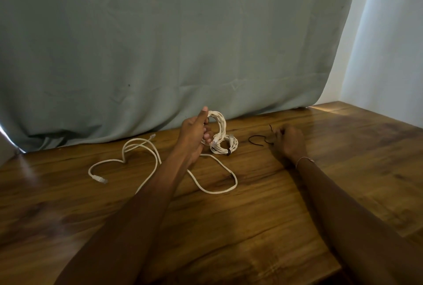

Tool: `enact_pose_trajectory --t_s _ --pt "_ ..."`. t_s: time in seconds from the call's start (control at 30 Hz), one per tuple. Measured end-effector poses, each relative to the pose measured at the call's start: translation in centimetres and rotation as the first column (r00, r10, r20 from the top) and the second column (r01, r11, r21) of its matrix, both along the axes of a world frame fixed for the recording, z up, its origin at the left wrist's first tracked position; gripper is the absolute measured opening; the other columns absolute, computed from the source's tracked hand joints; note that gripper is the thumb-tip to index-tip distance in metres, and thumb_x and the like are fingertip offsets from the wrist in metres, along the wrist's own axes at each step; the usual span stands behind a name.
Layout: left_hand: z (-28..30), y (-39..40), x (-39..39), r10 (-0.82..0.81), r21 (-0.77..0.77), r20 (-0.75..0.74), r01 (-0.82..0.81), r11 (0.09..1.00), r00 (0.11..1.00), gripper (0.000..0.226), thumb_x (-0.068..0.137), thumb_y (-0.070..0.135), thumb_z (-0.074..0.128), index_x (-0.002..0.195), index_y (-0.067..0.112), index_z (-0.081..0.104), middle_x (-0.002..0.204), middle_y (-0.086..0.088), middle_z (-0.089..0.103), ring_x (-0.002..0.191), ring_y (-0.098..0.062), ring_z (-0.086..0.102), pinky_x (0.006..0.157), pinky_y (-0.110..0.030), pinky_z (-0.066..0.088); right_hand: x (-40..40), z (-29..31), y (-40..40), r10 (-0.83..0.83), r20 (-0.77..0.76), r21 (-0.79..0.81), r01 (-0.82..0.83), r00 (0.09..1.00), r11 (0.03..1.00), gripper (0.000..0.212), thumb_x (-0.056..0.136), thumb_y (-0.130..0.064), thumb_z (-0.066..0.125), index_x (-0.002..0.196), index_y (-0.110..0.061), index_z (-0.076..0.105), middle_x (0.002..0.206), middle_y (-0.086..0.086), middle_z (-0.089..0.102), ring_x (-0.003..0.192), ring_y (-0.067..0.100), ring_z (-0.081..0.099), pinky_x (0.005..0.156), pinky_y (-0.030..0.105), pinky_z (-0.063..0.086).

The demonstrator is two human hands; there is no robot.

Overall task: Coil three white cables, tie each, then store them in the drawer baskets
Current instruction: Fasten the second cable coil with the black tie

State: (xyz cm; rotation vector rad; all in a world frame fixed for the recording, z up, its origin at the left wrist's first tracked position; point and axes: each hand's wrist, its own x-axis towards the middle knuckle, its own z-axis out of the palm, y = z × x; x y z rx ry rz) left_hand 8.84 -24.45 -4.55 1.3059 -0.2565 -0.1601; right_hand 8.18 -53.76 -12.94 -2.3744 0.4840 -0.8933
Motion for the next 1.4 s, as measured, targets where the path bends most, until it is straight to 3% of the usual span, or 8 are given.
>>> enact_pose_trajectory --t_s 0.23,0.37,0.5,0.6,0.73,1.1,1.27,1.4 --pt "0.3 0.4 0.1 -0.012 -0.001 0.01 0.012 1.0 1.0 0.034 0.104 0.037 0.052 0.082 0.011 0.052 0.057 0.0 0.035 0.045 -0.01 0.037 0.044 -0.024 0.035 -1.7 2.1 1.9 0.15 0.285 0.293 -0.235 0.947 0.927 0.012 0.1 -0.02 0.061 0.108 -0.011 0.063 0.092 0.001 0.07 0.083 0.01 0.067 0.072 0.022 0.049" --pt "0.3 1.2 0.4 -0.005 0.001 0.009 0.005 1.0 1.0 0.033 0.104 0.038 0.052 0.084 0.011 0.051 0.058 0.0 0.035 0.046 -0.011 0.037 0.045 -0.024 0.035 -2.5 4.5 4.9 0.34 0.355 0.467 -0.48 0.871 0.742 0.011 0.099 -0.02 0.063 0.107 -0.015 0.068 0.086 -0.003 0.071 0.069 -0.001 0.063 0.066 0.019 0.05" --pt "0.3 2.2 0.5 -0.001 -0.007 0.01 0.001 1.0 1.0 0.034 0.104 0.038 0.054 0.082 0.012 0.051 0.057 0.001 0.035 0.047 -0.011 0.037 0.047 -0.026 0.035 -2.7 6.5 8.2 0.477 0.45 0.606 -0.65 0.755 0.458 0.018 0.099 -0.012 0.06 0.113 -0.01 0.071 0.096 0.005 0.076 0.084 0.011 0.069 0.076 0.025 0.055" --pt "0.5 3.3 0.6 0.019 -0.014 0.025 -0.018 1.0 1.0 0.034 0.104 0.038 0.054 0.08 0.013 0.05 0.055 0.002 0.034 0.045 -0.011 0.036 0.046 -0.026 0.034 -3.1 8.0 10.8 0.559 0.452 0.614 -0.697 0.696 0.372 0.026 0.1 -0.012 0.058 0.123 -0.006 0.068 0.113 0.009 0.075 0.099 0.019 0.073 0.084 0.026 0.057" --pt "0.9 5.3 0.7 0.051 -0.016 0.064 -0.05 0.999 0.997 0.034 0.104 0.037 0.054 0.08 0.013 0.049 0.054 0.001 0.032 0.045 -0.011 0.035 0.049 -0.028 0.033 -3.6 9.8 14.2 0.625 0.436 0.531 -0.746 0.648 0.402 0.032 0.094 -0.011 0.067 0.126 -0.009 0.068 0.117 0.006 0.075 0.106 0.025 0.072 0.092 0.035 0.057" --pt "3.3 12.8 1.3 0.183 -0.143 0.155 -0.161 0.977 0.971 0.037 0.105 0.037 0.051 0.079 0.012 0.047 0.055 0.0 0.03 0.045 -0.012 0.034 0.048 -0.027 0.033 -4.4 17.4 24.7 0.721 0.484 0.23 -0.867 0.496 0.442 0.021 0.087 0.001 0.073 0.108 -0.001 0.075 0.093 0.013 0.076 0.09 0.026 0.076 0.083 0.028 0.06" --pt "5.0 15.5 1.6 0.242 -0.208 0.153 -0.208 0.956 0.958 0.034 0.105 0.039 0.051 0.089 0.01 0.059 0.055 0.001 0.031 0.048 -0.012 0.034 0.048 -0.027 0.03 -3.5 19.1 28.9 0.768 0.403 0.149 -0.864 0.497 0.481 0.031 0.083 0.002 0.078 0.113 -0.005 0.074 0.1 0.009 0.077 0.092 0.014 0.076 0.089 0.027 0.059" --pt "5.8 16.6 1.5 0.278 -0.26 0.157 -0.232 0.937 0.948 0.035 0.105 0.037 0.051 0.083 0.01 0.056 0.055 0.0 0.033 0.045 -0.011 0.035 0.044 -0.023 0.032 -2.5 18.8 31.1 0.681 0.411 -0.039 -0.734 0.606 0.678 0.021 0.082 -0.004 0.08 0.103 -0.009 0.079 0.091 0.003 0.078 0.08 0.01 0.075 0.078 0.032 0.063"
